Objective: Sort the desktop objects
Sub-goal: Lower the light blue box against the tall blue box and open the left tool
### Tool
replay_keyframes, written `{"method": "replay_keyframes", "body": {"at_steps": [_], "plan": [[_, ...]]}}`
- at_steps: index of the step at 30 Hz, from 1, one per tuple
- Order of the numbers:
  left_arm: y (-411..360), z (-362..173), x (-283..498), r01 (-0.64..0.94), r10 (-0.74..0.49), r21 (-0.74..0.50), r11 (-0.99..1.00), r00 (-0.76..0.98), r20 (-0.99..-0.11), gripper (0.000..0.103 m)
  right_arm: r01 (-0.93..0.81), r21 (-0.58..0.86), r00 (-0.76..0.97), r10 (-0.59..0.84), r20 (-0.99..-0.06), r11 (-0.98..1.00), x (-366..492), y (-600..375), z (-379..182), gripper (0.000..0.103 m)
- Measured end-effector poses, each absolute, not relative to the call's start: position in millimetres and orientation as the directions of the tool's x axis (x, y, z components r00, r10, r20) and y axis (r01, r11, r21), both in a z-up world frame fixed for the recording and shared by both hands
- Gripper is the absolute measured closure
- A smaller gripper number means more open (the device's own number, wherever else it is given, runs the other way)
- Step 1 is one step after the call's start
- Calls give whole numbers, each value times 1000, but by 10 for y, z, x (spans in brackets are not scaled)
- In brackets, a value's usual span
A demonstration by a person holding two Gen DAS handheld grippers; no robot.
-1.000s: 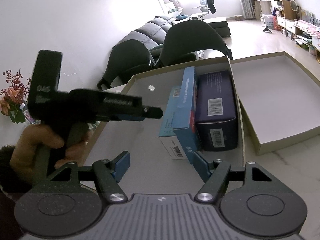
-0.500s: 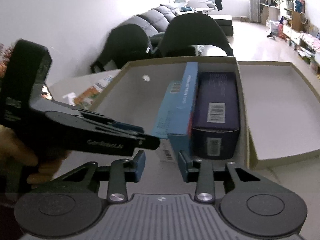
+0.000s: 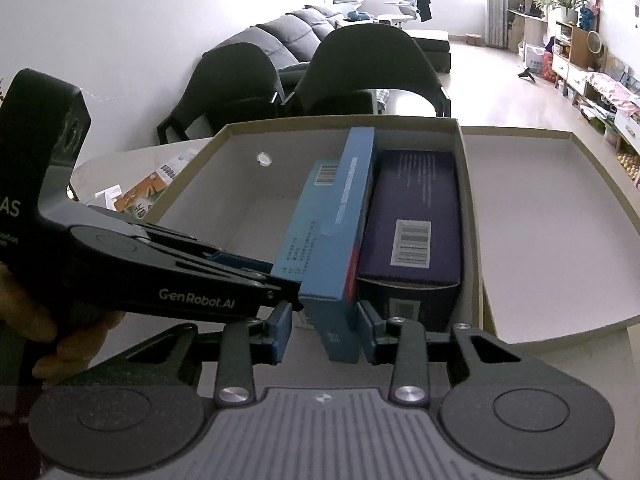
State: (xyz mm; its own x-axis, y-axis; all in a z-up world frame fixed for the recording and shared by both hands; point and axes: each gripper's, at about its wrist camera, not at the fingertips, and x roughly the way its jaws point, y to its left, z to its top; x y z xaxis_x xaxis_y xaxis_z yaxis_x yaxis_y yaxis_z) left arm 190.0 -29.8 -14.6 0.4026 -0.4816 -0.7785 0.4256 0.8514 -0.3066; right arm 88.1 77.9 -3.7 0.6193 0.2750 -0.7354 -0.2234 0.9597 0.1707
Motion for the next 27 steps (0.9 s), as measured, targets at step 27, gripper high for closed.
{"method": "replay_keyframes", "body": {"at_steps": [27], "plan": [[-216, -94, 1821, 379, -501, -354, 855, 427, -753, 60, -188, 210, 643, 282, -712, 959, 750, 727, 66, 47]]}}
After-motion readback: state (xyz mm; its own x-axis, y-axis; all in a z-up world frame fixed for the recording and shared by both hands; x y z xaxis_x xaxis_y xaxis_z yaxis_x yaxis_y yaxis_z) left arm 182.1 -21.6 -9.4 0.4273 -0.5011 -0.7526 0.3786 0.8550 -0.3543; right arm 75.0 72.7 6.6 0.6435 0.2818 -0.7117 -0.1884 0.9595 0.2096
